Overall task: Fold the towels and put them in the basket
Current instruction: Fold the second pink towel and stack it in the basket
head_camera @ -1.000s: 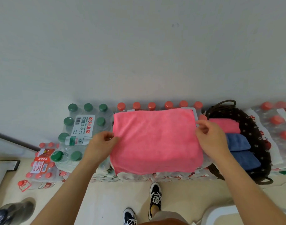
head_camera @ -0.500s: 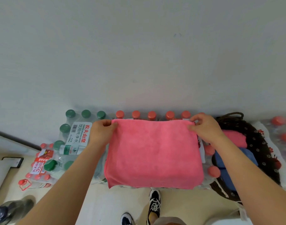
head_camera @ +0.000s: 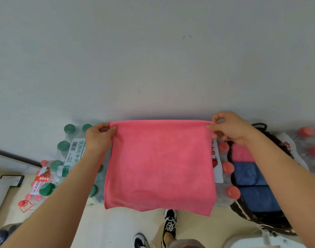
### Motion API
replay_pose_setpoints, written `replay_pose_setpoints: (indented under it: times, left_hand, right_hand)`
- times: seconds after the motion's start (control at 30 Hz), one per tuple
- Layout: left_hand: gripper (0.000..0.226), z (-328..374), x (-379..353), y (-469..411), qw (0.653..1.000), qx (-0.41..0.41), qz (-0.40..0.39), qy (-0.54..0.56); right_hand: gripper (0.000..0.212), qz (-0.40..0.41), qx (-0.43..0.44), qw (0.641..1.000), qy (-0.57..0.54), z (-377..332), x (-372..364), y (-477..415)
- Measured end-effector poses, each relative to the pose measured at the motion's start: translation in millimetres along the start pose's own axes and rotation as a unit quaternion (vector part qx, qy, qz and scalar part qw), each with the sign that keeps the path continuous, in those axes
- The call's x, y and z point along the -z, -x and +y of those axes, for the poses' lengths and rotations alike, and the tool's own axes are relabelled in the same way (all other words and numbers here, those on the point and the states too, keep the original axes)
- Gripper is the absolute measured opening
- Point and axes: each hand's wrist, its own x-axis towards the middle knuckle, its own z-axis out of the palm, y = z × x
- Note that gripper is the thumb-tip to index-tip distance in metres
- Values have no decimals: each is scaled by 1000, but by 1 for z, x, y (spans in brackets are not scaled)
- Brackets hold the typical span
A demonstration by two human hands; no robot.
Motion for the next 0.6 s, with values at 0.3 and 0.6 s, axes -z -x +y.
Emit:
replay_pose_setpoints:
  times: [0.3,0.6]
  left_hand:
    - [23,44,-6,7,986,-69,-28,147]
    - [28,54,5,34,969,-92,-91,210]
  right_hand:
    - [28,181,180,967,-3,-8,5,6]
    - [23,228,303,924,37,-5,5,50]
